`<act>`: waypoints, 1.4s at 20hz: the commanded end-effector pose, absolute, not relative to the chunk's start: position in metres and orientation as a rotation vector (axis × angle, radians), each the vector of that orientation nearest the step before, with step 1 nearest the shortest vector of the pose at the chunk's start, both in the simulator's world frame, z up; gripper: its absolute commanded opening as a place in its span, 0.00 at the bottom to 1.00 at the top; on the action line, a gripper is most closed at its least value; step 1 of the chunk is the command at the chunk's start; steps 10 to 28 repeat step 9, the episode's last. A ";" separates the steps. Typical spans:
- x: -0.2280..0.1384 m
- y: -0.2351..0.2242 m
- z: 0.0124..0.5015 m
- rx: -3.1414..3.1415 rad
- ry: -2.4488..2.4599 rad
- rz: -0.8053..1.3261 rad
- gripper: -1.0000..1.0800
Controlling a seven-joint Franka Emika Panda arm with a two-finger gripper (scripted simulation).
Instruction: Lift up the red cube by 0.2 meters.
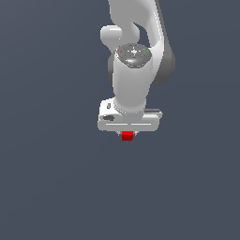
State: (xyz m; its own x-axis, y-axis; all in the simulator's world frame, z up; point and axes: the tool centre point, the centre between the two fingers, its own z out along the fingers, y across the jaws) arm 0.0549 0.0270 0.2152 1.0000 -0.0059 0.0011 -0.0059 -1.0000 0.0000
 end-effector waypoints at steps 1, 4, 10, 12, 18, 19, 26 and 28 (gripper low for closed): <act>0.055 0.027 0.226 -3.142 0.009 0.000 0.00; 0.056 0.027 0.231 -3.142 0.009 0.000 0.00; 0.057 0.027 0.230 -3.142 0.009 0.000 0.00; 0.057 0.027 0.230 -3.142 0.009 0.000 0.00; 0.057 0.027 0.230 -3.142 0.009 0.000 0.00; 0.057 0.027 0.230 -3.142 0.009 0.000 0.00; 0.057 0.027 0.230 -3.142 0.009 0.000 0.00; 0.057 0.027 0.230 -3.142 0.009 0.000 0.00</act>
